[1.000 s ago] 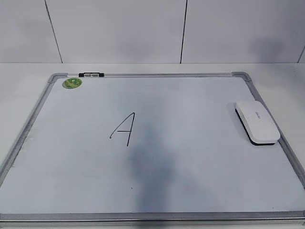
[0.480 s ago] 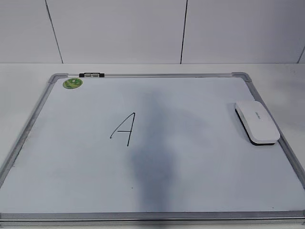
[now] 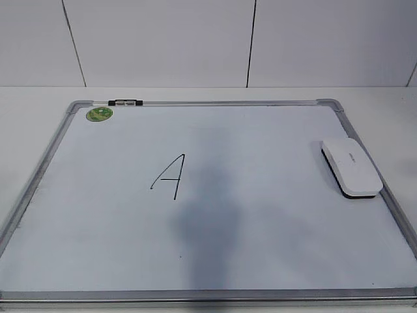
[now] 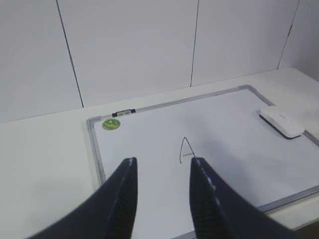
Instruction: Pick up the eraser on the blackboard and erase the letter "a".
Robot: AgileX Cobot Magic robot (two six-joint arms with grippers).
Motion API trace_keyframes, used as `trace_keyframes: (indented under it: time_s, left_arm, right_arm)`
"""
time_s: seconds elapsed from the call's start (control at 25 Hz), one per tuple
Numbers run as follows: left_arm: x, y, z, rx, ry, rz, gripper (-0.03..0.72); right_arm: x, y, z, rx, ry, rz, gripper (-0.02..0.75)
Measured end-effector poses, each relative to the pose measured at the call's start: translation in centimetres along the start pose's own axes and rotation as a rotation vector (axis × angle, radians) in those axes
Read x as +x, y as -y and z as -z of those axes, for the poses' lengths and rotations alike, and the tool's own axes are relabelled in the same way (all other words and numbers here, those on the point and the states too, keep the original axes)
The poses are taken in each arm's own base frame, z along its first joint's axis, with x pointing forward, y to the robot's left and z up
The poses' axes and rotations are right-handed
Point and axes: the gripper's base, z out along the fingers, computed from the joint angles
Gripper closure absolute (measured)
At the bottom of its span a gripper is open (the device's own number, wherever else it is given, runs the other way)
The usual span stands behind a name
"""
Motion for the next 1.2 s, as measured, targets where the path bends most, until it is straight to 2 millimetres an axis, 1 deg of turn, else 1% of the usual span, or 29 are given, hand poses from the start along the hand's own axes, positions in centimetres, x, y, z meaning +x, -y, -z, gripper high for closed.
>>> trace_keyframes:
  time_s: [0.16, 0.28, 0.4, 0.6, 0.72, 0.84, 1.0, 1.2]
  left_arm:
    - [3.5, -0.4, -0.6, -0.040, -0.044, -0.001, 0.436]
    - [5.7, -1.0, -1.5, -0.086, -0.096, -0.004, 0.435]
    - [7.6, -1.8, -3.0, -0.121, -0.170, -0.001, 0.435]
    - [10.2, -2.8, -5.3, -0.152, -0.294, 0.056, 0.436]
    - [11.5, -3.4, -6.2, -0.185, -0.348, 0.069, 0.436]
    - [12.8, -3.9, -6.6, -0.227, -0.375, 0.069, 0.441]
    - [14.3, -4.3, -7.3, -0.255, -0.394, 0.080, 0.443]
    - [14.2, -4.7, -8.1, -0.269, -0.325, 0.071, 0.443]
  right_arm:
    - [2.6, 0.3, 0.7, -0.009, 0.042, 0.013, 0.178]
    - [4.3, 0.6, 0.6, -0.009, 0.056, 0.021, 0.178]
    - [5.8, 1.1, -0.2, -0.004, 0.042, 0.050, 0.178]
    - [7.9, 2.2, -2.3, 0.052, -0.028, 0.105, 0.178]
    - [8.6, 3.2, -3.5, 0.127, -0.077, 0.125, 0.178]
    - [9.3, 4.0, -4.5, 0.181, -0.120, 0.141, 0.178]
    - [9.5, 4.2, -4.9, 0.197, -0.126, 0.147, 0.178]
    - [9.1, 4.5, -5.7, 0.220, -0.057, 0.168, 0.178]
